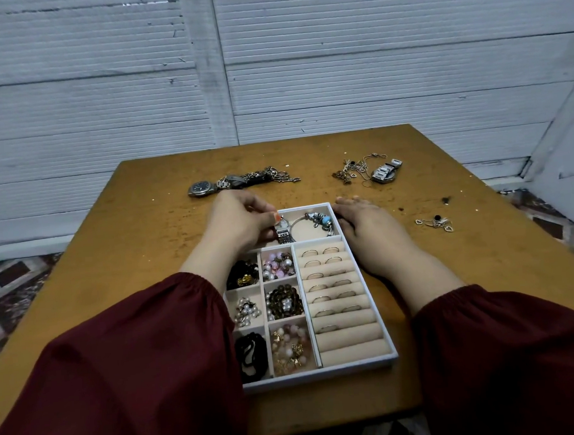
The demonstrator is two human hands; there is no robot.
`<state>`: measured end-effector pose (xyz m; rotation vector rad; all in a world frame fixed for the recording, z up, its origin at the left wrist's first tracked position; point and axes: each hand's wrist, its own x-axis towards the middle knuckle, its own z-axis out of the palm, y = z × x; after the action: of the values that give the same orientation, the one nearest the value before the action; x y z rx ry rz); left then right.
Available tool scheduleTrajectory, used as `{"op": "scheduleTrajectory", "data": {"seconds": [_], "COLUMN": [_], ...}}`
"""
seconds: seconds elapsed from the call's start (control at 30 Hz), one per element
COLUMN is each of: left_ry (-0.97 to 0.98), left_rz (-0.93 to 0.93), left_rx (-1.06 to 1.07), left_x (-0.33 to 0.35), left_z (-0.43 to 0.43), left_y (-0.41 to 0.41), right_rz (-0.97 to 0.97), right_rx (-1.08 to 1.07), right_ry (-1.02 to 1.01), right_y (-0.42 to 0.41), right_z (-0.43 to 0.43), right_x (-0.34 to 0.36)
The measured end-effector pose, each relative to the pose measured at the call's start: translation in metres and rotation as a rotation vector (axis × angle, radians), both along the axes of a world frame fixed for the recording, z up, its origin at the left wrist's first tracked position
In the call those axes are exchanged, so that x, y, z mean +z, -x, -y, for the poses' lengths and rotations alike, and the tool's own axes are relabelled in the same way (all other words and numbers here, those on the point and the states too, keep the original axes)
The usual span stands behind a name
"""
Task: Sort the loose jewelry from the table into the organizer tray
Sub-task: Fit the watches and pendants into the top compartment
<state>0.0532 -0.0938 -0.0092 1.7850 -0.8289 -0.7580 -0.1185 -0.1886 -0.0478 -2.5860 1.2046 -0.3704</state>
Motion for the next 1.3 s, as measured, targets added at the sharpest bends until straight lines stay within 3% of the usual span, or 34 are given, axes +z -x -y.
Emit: {"op": "scheduleTrajectory", "data": {"seconds": [0.3, 0.87, 1.3], "left_ry": [-0.011, 0.118, -0.092], "left_rz": [-0.010, -0.127, 0.035], "left_rx": [-0.091, 0.028, 0.014], "left_x": [0.0042, -0.0008, 0.0024], "left_z": [-0.0072, -0.0083, -0.0014], "left_y": [-0.0014, 0.0055, 0.0022], "right_rz": [-0.007, -0.008, -0.001], "right_rx": [-0.004, 0.000, -0.004], "right_ry": [-0.006, 0.011, -0.008], "right_y": [-0.0002, 0.0003, -0.0004], "right_z": [-0.0013, -0.0021, -0.0010], "right_x": [0.0014, 0.0024, 0.0004]}}
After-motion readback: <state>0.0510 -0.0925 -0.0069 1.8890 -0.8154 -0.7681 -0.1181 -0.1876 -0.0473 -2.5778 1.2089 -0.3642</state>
